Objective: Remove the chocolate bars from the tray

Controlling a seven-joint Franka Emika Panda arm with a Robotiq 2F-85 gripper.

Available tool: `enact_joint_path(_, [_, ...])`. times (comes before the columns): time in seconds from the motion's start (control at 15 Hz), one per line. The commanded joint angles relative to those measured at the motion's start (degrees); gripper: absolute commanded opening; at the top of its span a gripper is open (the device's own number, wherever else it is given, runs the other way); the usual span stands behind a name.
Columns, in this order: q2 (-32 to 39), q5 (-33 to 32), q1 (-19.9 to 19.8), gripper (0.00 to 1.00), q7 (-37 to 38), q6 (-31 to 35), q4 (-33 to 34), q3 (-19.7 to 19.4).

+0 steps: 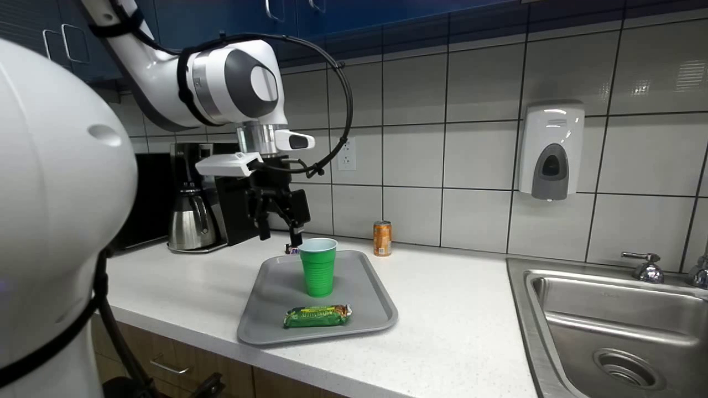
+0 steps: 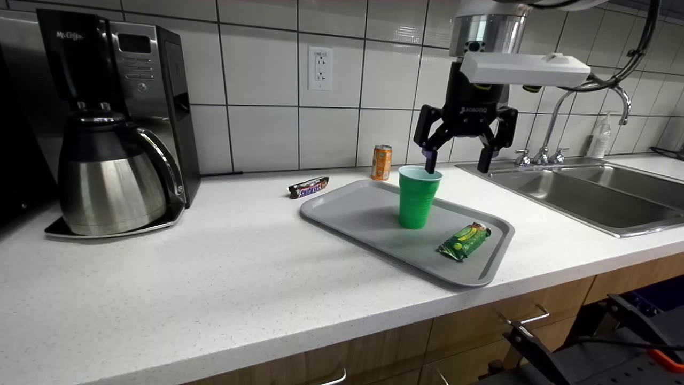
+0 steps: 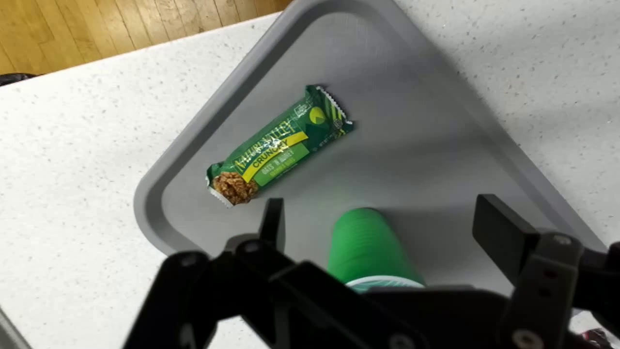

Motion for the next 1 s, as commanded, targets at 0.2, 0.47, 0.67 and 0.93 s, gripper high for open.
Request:
enact_joint_path(0.2, [-1.63,-8.64,-4.96,1.00,10.17,3.55,-3.02,2.09])
enact_joint_path(0.47, [-1.15,-13.35,-6.78,1.00,17.69,4.26,-3.53,3.29])
enact_joint_path(0.67, [0.20,-16.92,-7.59,1.00,24.25,3.29,-2.15,4.66])
enact_joint_path(0.93, [1.01,-21.89,-7.88,1.00,33.27,2.56,-2.23,6.10])
